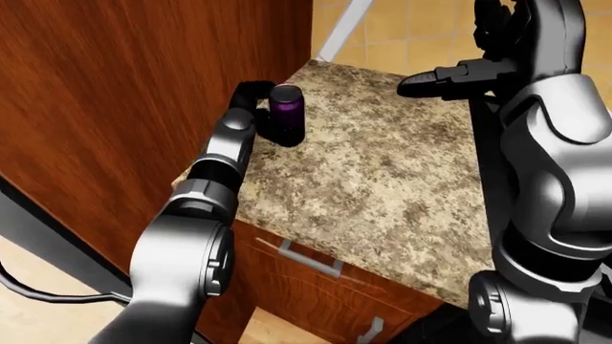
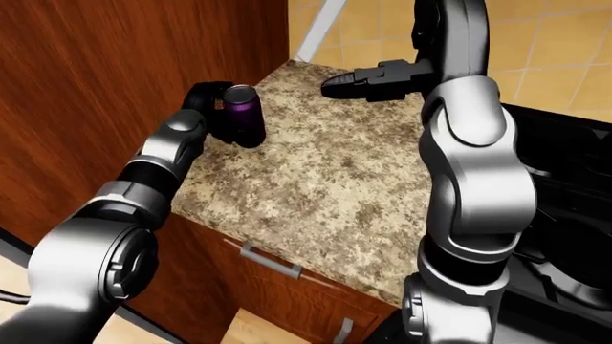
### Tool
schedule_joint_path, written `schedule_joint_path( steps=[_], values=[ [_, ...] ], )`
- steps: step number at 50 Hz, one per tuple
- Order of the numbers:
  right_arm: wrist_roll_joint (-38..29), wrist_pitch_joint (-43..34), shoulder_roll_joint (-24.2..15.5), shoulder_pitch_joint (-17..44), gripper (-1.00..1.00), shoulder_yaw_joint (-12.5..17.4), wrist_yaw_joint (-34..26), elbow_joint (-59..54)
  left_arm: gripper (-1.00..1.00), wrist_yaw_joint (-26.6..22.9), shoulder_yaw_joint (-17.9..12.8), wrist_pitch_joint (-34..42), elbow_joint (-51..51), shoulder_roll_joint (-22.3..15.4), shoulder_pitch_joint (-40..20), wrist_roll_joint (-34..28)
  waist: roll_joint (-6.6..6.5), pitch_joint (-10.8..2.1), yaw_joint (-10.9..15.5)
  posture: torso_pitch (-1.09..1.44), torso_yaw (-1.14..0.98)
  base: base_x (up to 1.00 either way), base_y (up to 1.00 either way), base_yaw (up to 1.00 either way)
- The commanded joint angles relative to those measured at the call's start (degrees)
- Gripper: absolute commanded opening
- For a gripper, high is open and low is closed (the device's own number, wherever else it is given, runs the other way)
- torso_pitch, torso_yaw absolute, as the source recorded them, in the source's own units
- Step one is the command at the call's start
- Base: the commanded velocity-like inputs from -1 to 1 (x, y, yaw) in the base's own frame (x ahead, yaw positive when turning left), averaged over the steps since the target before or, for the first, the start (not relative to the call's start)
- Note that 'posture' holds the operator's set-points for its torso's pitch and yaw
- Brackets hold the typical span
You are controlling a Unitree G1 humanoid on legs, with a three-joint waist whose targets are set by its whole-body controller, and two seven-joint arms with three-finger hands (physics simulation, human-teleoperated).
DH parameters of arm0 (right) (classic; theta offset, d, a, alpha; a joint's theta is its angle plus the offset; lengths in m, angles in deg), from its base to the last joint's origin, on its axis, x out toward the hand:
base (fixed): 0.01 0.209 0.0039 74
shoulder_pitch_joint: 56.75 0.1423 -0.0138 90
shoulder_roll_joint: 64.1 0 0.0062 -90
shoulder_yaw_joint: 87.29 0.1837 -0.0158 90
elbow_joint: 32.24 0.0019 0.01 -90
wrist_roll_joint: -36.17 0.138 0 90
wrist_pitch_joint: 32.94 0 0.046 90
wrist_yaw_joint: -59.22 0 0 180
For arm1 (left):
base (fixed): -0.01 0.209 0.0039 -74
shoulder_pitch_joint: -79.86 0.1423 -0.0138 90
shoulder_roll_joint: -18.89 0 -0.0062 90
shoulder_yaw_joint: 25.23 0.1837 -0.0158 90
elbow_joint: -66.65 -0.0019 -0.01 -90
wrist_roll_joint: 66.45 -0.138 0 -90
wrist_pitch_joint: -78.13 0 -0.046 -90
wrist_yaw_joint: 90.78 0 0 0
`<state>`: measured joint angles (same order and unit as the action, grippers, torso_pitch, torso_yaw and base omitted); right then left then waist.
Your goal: Move the drinks to the dining counter.
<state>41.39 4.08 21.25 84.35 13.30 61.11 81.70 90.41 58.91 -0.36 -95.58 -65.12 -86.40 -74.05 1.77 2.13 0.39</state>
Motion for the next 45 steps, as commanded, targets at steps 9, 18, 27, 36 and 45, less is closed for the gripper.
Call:
schedule_joint_path(
  steps=[9, 18, 27, 36, 45],
  values=[
    [-0.3, 0.4, -0.8, 2.2, 1.0, 0.6, 0.6, 1.5, -1.0, -3.5, 2.7, 8.7, 19.8, 0.1, -0.5, -1.2, -0.42, -3.31, 0.2, 0.0, 0.0, -0.08, 0.0, 0.0],
    [-0.8, -1.0, -1.3, 3.1, 1.0, 0.5, 0.6, 2.1, -1.0, -6.6, 3.7, 18.7, 37.7, 1.1, 4.9, -2.7, -1.76, -3.58, -0.7, 0.0, 0.0, -0.99, 0.09, 0.0],
    [-1.1, -2.3, -1.4, 2.9, 1.0, 1.1, 0.4, 2.6, -1.0, -9.0, 4.1, 25.9, 51.9, 2.1, 10.0, -3.9, 3.85, -4.22, -3.4, 0.0, 0.0, -1.0, 0.15, 0.0],
    [0.1, -2.7, -1.2, 2.9, 1.0, 1.0, 1.3, 2.4, -1.0, -9.9, 3.8, 28.4, 56.8, 1.9, 11.7, -3.8, 2.89, -1.9, -2.3, 0.0, 0.0, -1.0, 0.2, 0.0],
    [6.3, -3.9, 0.0, 2.6, 1.0, 2.9, 2.7, 3.7, -1.0, -10.6, 3.2, 31.5, 63.6, 1.4, 15.1, -3.4, -5.75, -2.7, 0.9, 0.0, 0.0, -0.65, 0.15, 0.56]
  ],
)
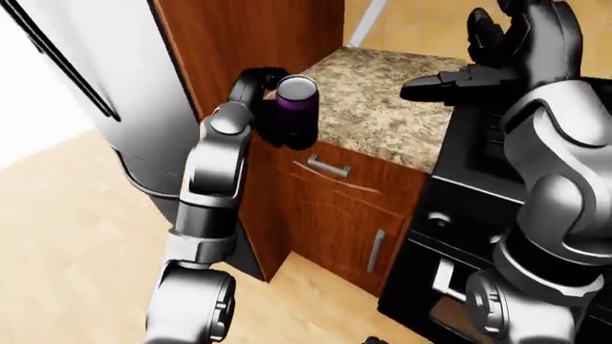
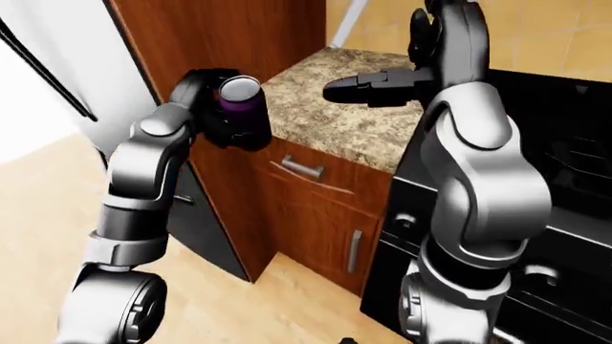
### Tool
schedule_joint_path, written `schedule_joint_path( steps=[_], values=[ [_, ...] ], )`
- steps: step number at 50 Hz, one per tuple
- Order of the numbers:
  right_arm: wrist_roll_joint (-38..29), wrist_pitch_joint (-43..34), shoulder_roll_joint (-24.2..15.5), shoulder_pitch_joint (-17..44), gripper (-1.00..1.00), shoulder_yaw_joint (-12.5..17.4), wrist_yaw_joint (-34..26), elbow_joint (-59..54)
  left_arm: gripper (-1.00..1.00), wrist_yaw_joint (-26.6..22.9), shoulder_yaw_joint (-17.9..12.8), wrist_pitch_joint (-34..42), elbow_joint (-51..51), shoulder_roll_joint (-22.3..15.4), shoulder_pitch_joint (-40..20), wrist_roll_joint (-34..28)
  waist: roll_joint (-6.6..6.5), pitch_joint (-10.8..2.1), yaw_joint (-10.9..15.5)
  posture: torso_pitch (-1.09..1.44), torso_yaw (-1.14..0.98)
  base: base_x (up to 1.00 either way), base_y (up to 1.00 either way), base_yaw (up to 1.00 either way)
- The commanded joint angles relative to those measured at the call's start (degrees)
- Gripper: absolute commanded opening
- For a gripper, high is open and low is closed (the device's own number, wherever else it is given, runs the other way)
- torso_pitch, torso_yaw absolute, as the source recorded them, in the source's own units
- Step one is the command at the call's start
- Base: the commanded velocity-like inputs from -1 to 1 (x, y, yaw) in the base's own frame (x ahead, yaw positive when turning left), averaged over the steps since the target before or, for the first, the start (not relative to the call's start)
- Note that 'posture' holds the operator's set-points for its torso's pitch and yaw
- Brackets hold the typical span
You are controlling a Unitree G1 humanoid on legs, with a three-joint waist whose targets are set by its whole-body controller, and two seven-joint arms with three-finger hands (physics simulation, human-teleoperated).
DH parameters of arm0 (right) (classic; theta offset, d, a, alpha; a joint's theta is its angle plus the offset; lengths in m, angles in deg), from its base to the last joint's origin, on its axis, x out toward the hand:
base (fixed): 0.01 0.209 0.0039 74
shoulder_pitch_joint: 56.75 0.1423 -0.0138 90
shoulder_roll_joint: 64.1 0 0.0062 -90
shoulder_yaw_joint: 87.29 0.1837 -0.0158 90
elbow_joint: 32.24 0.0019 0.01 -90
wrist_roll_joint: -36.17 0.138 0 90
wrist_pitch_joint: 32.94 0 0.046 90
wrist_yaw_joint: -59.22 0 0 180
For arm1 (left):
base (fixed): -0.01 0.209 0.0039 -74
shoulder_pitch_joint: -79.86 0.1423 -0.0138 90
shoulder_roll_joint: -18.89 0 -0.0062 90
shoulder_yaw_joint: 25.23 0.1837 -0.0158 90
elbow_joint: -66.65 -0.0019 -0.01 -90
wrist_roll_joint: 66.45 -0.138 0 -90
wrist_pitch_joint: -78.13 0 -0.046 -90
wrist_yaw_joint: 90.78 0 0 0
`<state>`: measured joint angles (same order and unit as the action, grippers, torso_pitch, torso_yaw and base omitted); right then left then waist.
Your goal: Move the drinks to the dining counter.
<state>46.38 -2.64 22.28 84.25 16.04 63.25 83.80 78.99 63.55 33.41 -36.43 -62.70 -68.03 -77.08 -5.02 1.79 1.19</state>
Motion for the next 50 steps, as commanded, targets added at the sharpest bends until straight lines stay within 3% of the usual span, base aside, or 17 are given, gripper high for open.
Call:
schedule_joint_path(
  steps=[1, 7, 10, 11, 12, 15, 18, 19, 20, 21, 30, 33, 34, 36, 43, 46, 50],
  values=[
    [1.7, 2.9, -1.3, 2.7, 1.0, 0.2, 0.9, 1.4, -1.0, 0.8, -1.4, -1.9, 5.0, -1.0, -3.1, -0.3, 0.39, -1.98, 0.2, 0.0, 0.0, -0.26, 0.0, 1.0],
    [3.6, 2.9, -2.0, 2.5, 1.0, -0.2, 2.2, 1.7, -1.0, -0.4, -1.6, 2.4, 12.2, -2.1, -0.7, -0.1, 5.51, -0.17, 1.3, 0.0, 0.0, -0.26, 0.0, 1.0],
    [4.4, 2.2, -2.3, 2.6, 1.0, -0.3, 2.7, 2.2, -1.0, -0.7, -1.6, 3.4, 14.4, -2.2, 0.3, -0.2, 12.97, -2.15, 1.4, 0.0, 0.0, -0.26, 0.0, 1.0],
    [4.5, 2.1, -2.3, 2.6, 1.0, -0.3, 2.8, 2.4, -1.0, -0.8, -1.5, 3.8, 15.0, -2.3, 0.6, -0.2, 8.27, 0.46, 0.8, 0.0, 0.0, -0.26, 0.0, 1.0],
    [4.7, 1.9, -2.5, 2.6, 1.0, -0.3, 3.0, 2.6, -1.0, -0.9, -1.5, 4.1, 15.5, -2.4, 0.8, -0.3, 9.3, 0.32, 1.6, 0.0, 0.0, -0.26, 0.0, 1.0],
    [5.4, 1.3, -2.7, 2.9, 1.0, -0.3, 3.3, 3.3, -1.0, -1.4, -1.9, 5.4, 17.1, -2.9, 0.9, -0.4, 7.15, 0.13, 1.2, 0.0, 0.0, -0.26, 0.0, 1.0],
    [5.7, 1.7, -2.6, 2.9, 1.0, -0.7, 3.5, 3.2, -1.0, -1.7, -2.3, 5.7, 17.8, -3.5, 1.0, -0.3, 3.17, 0.37, 0.8, 0.0, 0.0, -0.26, 0.0, 1.0],
    [5.7, 2.0, -2.6, 2.6, 1.0, -0.8, 3.4, 3.2, -1.0, -1.7, -2.4, 5.8, 18.0, -3.6, 1.2, -0.3, -0.12, -0.64, 1.0, 0.0, 0.0, -0.26, 0.0, 1.0],
    [5.6, 2.1, -2.5, 2.4, 1.0, -1.1, 3.4, 3.3, -1.0, -1.7, -2.6, 5.6, 18.0, -3.8, 1.3, -0.2, -0.46, -1.35, 0.5, 0.0, 0.0, -0.26, 0.0, 1.0],
    [5.6, 1.9, -2.5, 2.3, 1.0, -1.3, 3.3, 3.6, -1.0, -1.7, -2.7, 5.6, 18.2, -3.9, 1.6, -0.1, 1.4, -0.52, 1.8, 0.0, 0.0, -0.26, 0.0, 1.0],
    [3.9, 3.0, -1.8, 0.7, 1.0, -2.6, 0.7, 5.1, -1.0, -1.4, -3.4, 6.0, 18.8, -4.9, 1.9, 0.7, 6.76, 0.95, 0.1, 0.0, 0.0, -0.25, 0.0, 1.0],
    [3.0, 3.9, -1.6, 0.1, 1.0, -3.0, -0.8, 5.3, -1.0, -1.4, -3.5, 6.5, 19.4, -5.3, 1.8, 0.9, 11.17, 0.49, -0.3, 0.0, 0.0, -0.2, 0.0, 1.0],
    [2.7, 3.9, -1.4, 0.0, 1.0, -3.0, -1.1, 5.4, -1.0, -1.4, -3.5, 6.8, 19.6, -5.4, 1.7, 1.0, 8.6, 1.65, -0.5, 0.0, 0.0, -0.2, 0.0, 1.0],
    [2.3, 3.6, -1.1, 0.0, 1.0, -3.4, -1.9, 6.1, -1.0, -1.3, -3.5, 6.9, 19.7, -5.5, 1.6, 1.1, 9.41, -0.39, 0.6, 0.0, 0.0, -0.19, 0.0, 1.0],
    [0.5, 4.3, -0.4, -0.3, 1.0, -3.6, -3.4, 5.7, -1.0, -1.3, -3.9, 7.1, 19.9, -6.2, 1.4, 1.4, 4.3, -0.05, 0.3, 0.0, 0.0, -0.17, 0.0, 1.0],
    [-0.2, 4.4, -0.1, -0.4, 1.0, -3.8, -3.7, 5.8, -1.0, -1.3, -3.9, 7.1, 19.8, -6.4, 1.4, 1.5, -0.71, -0.87, 0.2, 0.0, 0.0, -0.09, 0.0, 1.0],
    [-0.8, 4.1, 0.2, -0.3, 1.0, -3.8, -4.2, 6.0, -1.0, -1.3, -3.9, 7.5, 20.1, -6.5, 1.4, 1.6, 2.72, -1.19, 1.1, 0.0, 0.0, -0.04, 0.0, 1.0]
  ],
)
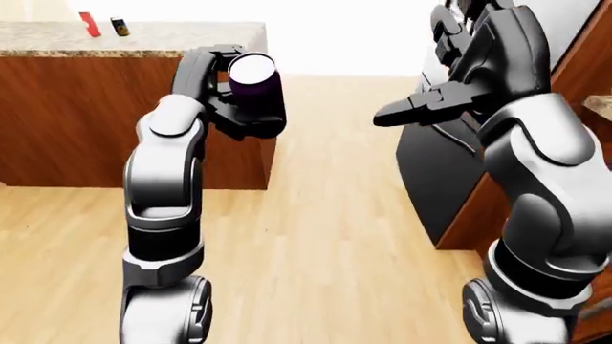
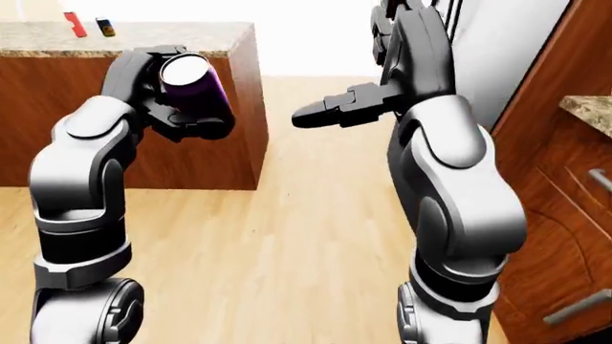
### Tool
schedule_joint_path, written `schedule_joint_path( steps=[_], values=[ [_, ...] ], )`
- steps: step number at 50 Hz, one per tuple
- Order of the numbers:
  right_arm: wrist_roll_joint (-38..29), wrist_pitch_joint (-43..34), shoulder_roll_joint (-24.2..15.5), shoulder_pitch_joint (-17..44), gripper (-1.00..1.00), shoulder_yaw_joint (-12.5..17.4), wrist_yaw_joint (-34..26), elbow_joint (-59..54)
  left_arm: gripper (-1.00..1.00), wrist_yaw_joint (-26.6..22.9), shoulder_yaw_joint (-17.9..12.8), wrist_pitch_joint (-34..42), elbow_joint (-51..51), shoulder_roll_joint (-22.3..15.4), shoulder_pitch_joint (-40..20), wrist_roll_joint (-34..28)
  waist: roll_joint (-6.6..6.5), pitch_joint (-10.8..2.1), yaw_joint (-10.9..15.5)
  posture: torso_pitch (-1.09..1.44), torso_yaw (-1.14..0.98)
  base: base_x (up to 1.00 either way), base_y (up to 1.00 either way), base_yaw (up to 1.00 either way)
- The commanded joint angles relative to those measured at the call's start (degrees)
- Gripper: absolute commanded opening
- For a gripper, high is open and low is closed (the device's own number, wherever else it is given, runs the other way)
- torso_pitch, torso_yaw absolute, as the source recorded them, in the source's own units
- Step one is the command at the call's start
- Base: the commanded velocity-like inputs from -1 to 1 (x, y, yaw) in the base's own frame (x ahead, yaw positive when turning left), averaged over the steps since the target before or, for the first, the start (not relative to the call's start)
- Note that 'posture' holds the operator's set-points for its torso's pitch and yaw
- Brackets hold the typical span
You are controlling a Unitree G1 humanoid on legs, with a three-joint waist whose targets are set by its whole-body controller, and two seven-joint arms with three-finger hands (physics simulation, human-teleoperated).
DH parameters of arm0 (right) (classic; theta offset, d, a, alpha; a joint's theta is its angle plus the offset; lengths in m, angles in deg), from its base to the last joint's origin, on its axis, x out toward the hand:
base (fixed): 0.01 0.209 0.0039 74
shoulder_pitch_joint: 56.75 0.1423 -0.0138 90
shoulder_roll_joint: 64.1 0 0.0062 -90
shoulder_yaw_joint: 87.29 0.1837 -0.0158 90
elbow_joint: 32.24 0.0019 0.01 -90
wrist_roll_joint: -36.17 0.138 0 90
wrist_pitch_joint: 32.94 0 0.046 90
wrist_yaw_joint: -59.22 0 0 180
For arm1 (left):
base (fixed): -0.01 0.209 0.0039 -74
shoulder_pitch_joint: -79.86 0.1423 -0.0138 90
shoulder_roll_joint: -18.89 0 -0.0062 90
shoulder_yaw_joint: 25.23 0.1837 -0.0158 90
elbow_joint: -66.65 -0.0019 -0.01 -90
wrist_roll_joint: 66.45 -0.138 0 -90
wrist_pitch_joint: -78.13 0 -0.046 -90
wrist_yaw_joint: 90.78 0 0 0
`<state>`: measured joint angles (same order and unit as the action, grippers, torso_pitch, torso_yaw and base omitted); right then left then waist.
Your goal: Move the drinks to the dining counter.
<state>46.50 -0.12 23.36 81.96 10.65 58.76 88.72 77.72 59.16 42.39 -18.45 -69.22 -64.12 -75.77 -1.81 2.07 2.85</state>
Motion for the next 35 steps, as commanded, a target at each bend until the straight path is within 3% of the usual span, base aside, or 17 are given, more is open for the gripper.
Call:
schedule_joint_path(
  steps=[1, 6, 7, 8, 9, 10, 11, 13, 20, 22, 23, 24, 26, 29, 33, 35],
  values=[
    [-1.1, 1.6, -0.8, 1.9, 1.0, 1.5, 0.1, 1.1, -1.0, 0.0, 0.6, -1.4, 2.2, 0.0, -2.6, 0.3, 0.39, -1.38, -0.5, 0.0, 0.0, -0.02, 0.0, 1.0],
    [-2.4, 1.4, -0.7, 1.8, 1.0, 1.1, -0.7, 1.3, -1.0, -0.1, 0.6, -1.7, 1.8, 0.1, -2.7, 0.3, 3.48, 0.64, -1.0, 0.0, 0.0, 0.0, 0.0, 1.0],
    [-2.6, 1.5, -0.8, 1.9, 1.0, 1.3, -1.0, 0.9, -1.0, -0.1, 0.6, -1.7, 1.8, 0.1, -2.8, 0.3, 4.15, 0.55, -2.8, 0.0, 0.0, 0.0, 1.0, 0.0],
    [-2.9, 1.9, -0.8, 1.8, 1.0, 1.3, -1.3, 0.9, -1.0, -0.1, 0.5, -1.7, 1.7, 0.0, -2.9, 0.4, 7.05, 1.08, -3.6, 0.0, 0.0, 0.12, 1.0, 0.0],
    [-3.1, 2.1, -0.7, 1.7, 1.0, 1.2, -1.5, 0.8, -1.0, -0.1, 0.5, -1.5, 1.8, 0.0, -2.9, 0.4, 11.42, 0.81, -4.8, 0.0, 0.0, 0.24, 1.0, 0.0],
    [-3.4, 2.1, -0.7, 1.7, 1.0, 1.1, -1.6, 0.9, -1.0, -0.1, 0.6, -1.4, 2.0, 0.0, -2.9, 0.4, 10.32, 2.87, -4.0, 0.0, 0.0, 0.25, 1.0, 0.0],
    [-3.6, 2.4, -0.6, 1.7, 1.0, 1.1, -1.8, 0.8, -1.0, -0.1, 0.5, -1.4, 2.0, 0.0, -2.9, 0.5, 8.37, 1.8, -3.5, 0.0, 0.0, 0.29, 1.0, 0.0],
    [-3.9, 2.5, -0.4, 1.5, 1.0, 1.0, -2.3, 1.0, -1.0, -0.1, 0.5, -1.6, 1.8, 0.0, -3.0, 0.6, 7.32, 0.21, -4.1, 0.0, 0.0, 0.32, 1.0, 0.0],
    [-4.7, 3.3, 0.2, 1.5, 1.0, 1.1, -2.7, 0.5, -1.0, 0.0, 0.6, -2.0, 0.8, 0.0, -3.6, 0.7, 2.39, 0.18, -5.9, 0.0, 0.0, 0.4, 1.0, 0.0],
    [-4.9, 3.3, 0.4, 1.6, 1.0, 1.2, -2.7, 0.4, -1.0, 0.1, 0.8, -1.7, 0.9, 0.2, -3.9, 0.7, -0.09, -0.37, -6.3, 0.0, 0.0, 0.47, 0.98, 0.0],
    [-4.9, 3.2, 0.4, 1.7, 1.0, 1.2, -2.7, 0.4, -1.0, 0.1, 0.9, -1.8, 0.9, 0.2, -3.9, 0.6, -1.89, -0.82, -6.5, 0.0, 0.0, 0.49, 0.95, 0.0],
    [-4.9, 3.4, 0.4, 1.6, 1.0, 1.2, -2.7, 0.3, -1.0, 0.0, 0.9, -1.6, 1.0, 0.2, -4.0, 0.6, -4.69, -1.59, -6.4, 0.0, 0.0, 0.51, 0.95, 0.0],
    [-5.3, 3.7, 0.2, 1.6, 1.0, 1.2, -2.6, 0.0, -1.0, 0.0, 0.9, -1.5, 1.0, 0.3, -4.2, 0.6, -2.22, 1.57, -5.5, 0.0, 0.0, 0.64, 0.83, 0.0],
    [-5.5, 3.0, 0.1, 1.8, 1.0, 1.3, -2.6, 0.1, -1.0, 0.1, 0.9, -1.9, 0.6, 0.4, -4.2, 0.6, -1.6, 0.55, -6.1, 0.0, 0.0, 0.83, 0.58, 0.0],
    [-5.9, 3.4, 0.1, 1.6, 1.0, 1.2, -2.6, -0.4, -1.0, 0.0, 1.0, -1.9, 0.6, 0.6, -4.3, 0.5, -0.52, 0.8, -6.8, 0.0, 0.0, 0.88, 0.48, 0.0],
    [-5.9, 2.8, 0.0, 1.9, 1.0, 1.5, -2.6, -0.1, -1.0, 0.0, 1.0, -2.0, 0.5, 0.6, -4.4, 0.5, -0.07, 0.3, -6.9, 0.0, 0.0, 0.91, 0.44, 0.0]
  ],
)
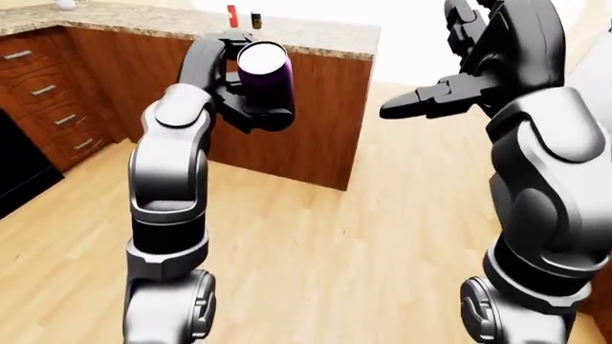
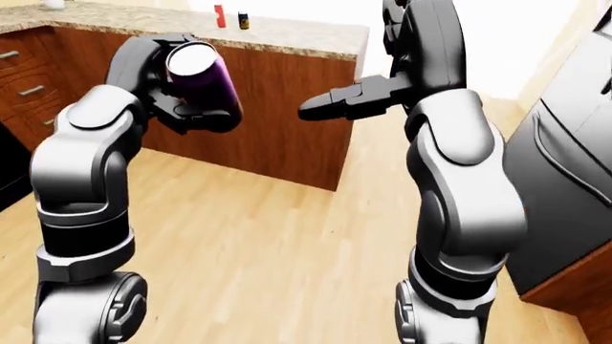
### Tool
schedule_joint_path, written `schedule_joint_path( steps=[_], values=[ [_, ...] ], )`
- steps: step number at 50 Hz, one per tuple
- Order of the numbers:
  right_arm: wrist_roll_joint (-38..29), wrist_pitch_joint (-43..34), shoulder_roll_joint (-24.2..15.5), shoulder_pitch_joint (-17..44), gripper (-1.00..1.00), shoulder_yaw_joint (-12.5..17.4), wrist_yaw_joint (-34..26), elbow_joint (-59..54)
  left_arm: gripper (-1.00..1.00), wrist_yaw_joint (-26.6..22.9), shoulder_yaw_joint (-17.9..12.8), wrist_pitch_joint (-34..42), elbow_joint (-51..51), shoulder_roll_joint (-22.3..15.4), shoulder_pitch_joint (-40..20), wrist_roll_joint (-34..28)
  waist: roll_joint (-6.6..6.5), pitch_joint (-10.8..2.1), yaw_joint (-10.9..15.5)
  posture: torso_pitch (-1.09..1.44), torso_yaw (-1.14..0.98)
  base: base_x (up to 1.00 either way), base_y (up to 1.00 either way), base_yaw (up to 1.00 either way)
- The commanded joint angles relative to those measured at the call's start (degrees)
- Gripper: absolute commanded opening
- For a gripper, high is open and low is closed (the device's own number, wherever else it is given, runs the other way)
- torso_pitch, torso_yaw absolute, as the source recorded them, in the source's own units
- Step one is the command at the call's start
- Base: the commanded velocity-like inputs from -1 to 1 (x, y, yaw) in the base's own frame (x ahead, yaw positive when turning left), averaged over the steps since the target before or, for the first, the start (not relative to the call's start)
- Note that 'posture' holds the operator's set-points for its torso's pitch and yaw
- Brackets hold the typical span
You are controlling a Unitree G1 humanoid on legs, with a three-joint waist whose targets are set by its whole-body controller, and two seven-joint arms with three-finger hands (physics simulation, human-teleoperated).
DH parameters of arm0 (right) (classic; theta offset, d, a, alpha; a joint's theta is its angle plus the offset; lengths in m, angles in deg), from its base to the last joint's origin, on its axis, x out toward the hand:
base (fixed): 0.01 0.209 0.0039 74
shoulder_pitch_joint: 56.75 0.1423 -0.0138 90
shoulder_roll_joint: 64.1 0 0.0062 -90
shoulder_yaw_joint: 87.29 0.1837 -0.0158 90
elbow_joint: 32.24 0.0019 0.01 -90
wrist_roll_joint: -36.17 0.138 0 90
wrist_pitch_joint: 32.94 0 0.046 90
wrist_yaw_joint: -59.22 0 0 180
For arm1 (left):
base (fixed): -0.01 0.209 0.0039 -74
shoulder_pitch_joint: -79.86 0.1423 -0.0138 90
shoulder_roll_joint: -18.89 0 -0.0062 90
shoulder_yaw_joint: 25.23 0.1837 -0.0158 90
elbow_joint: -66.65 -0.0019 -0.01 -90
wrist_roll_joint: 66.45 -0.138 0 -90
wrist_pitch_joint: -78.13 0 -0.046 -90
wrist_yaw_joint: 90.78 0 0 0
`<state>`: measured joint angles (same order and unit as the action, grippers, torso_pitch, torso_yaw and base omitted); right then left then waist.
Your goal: Move the drinks to the dining counter.
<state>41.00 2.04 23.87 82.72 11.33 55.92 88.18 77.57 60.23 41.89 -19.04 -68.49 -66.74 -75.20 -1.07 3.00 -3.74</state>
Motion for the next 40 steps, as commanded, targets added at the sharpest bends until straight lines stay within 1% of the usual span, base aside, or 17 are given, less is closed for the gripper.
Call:
schedule_joint_path(
  steps=[1, 3, 5, 6, 9, 11, 13, 14, 16, 21, 25, 26, 28, 32, 35, 37, 40],
  values=[
    [-0.4, 0.7, -0.5, 1.1, 1.0, 0.8, 0.3, 0.4, -1.0, 0.2, 0.0, -1.5, 1.2, -0.1, -1.7, -0.1, -0.34, -0.95, -0.3, 0.0, 0.0, 0.92, 0.41, 0.0],
    [-0.4, 1.0, -0.7, 1.3, 1.0, 1.1, 0.3, -0.1, -1.0, 0.3, 0.1, -1.7, 1.2, 0.1, -1.4, -0.1, 3.36, -2.38, -1.4, 0.0, 0.0, 0.92, 0.39, 0.0],
    [-0.4, 1.0, -0.8, 1.4, 1.0, 1.3, 0.4, -0.2, -1.0, 0.2, 0.2, -1.4, 1.3, 0.2, -1.6, -0.1, 1.99, 0.85, -1.1, 0.0, 0.0, 0.93, 0.36, 0.0],
    [-0.4, 1.0, -0.9, 1.3, 1.0, 1.4, 0.5, -0.2, -1.0, 0.2, 0.2, -1.3, 1.3, 0.2, -1.6, -0.2, 2.36, -1.6, -1.9, 0.0, 0.0, 0.93, 0.35, 0.0],
    [-0.7, 1.2, -1.2, 1.1, 1.0, 1.3, 0.8, -0.5, -1.0, 0.1, 0.3, -1.4, 1.3, 0.3, -1.6, -0.3, 3.41, -1.78, -2.0, 0.0, 0.0, 0.95, 0.31, 0.0],
    [-0.7, 1.1, -1.5, 1.5, 1.0, 1.7, 1.0, -0.8, -1.0, 0.0, 0.3, -1.4, 1.1, 0.3, -1.9, -0.4, 1.18, -0.85, -1.8, 0.0, 0.0, 0.79, 0.0, 0.0],
    [-0.8, 1.1, -1.6, 1.3, 1.0, 1.5, 1.1, -0.7, -1.0, 0.0, 0.3, -1.3, 1.2, 0.3, -1.9, -0.5, -5.65, -2.74, 0.8, 0.0, 0.0, 0.68, 0.0, 0.0],
    [-0.8, 1.0, -1.5, 1.3, 1.0, 1.5, 1.2, -0.6, -1.0, -0.1, 0.3, -1.4, 1.1, 0.3, -1.9, -0.5, -3.26, 0.31, 0.4, 0.0, 0.0, 0.62, 0.0, 0.0],
    [-0.9, 0.8, -1.6, 1.5, 1.0, 1.6, 1.4, -0.8, -1.0, -0.2, 0.3, -1.0, 1.5, 0.3, -2.0, -0.5, -3.09, -0.98, 2.5, 0.0, 0.0, 0.26, 0.0, 0.0],
    [-0.6, 0.8, -1.4, 1.7, 1.0, 1.8, 1.8, -0.4, -1.0, -0.2, 0.1, -0.9, 1.8, 0.3, -2.0, -0.5, 0.13, 1.22, 3.1, 0.0, 0.0, 0.0, 0.0, 0.0],
    [0.4, 0.1, -1.1, 2.0, 1.0, 2.2, 2.1, -0.3, -1.0, -0.2, 0.0, -1.1, 1.8, 0.2, -1.8, -0.3, 7.24, -1.81, 3.0, 0.0, 0.0, 0.0, 0.0, 0.0],
    [1.1, -0.5, -0.9, 2.3, 1.0, 2.7, 2.4, -0.1, -1.0, -0.2, 0.1, -0.8, 2.0, 0.2, -1.9, -0.3, 4.74, -0.71, 2.6, 0.0, 0.0, 0.0, 0.0, -0.47],
    [2.4, -0.6, -0.9, 2.1, 1.0, 2.8, 2.6, -0.1, -1.0, -0.2, 0.2, -0.5, 2.2, 0.2, -2.1, -0.4, 5.19, -2.48, 1.1, 0.0, 0.0, 0.0, 0.0, -0.98],
    [4.1, -0.6, -1.1, 2.1, 1.0, 3.0, 3.4, -0.2, -1.0, -0.2, 0.3, -0.6, 1.9, 0.2, -2.4, -0.5, 3.58, -1.85, 1.8, 0.0, 0.0, 0.0, 0.0, -1.0],
    [4.7, -0.8, -1.4, 2.1, 1.0, 3.0, 3.8, 0.0, -1.0, -0.3, 0.3, -0.6, 1.8, 0.2, -2.5, -0.5, -0.67, -1.22, 2.9, 0.0, 0.0, 0.0, 0.0, -1.0],
    [5.0, -0.7, -1.6, 2.0, 1.0, 2.8, 4.1, -0.1, -1.0, -0.4, 0.3, -0.4, 2.0, 0.2, -2.5, -0.6, -4.54, -3.37, 3.2, 0.0, 0.0, 0.0, 0.0, -1.0],
    [5.2, -0.4, -1.7, 2.0, 1.0, 2.6, 4.5, -0.1, -1.0, -0.4, 0.3, -0.6, 1.7, 0.2, -2.6, -0.6, -3.47, -2.47, 3.2, 0.0, 0.0, 0.0, 0.0, -1.0]
  ],
)
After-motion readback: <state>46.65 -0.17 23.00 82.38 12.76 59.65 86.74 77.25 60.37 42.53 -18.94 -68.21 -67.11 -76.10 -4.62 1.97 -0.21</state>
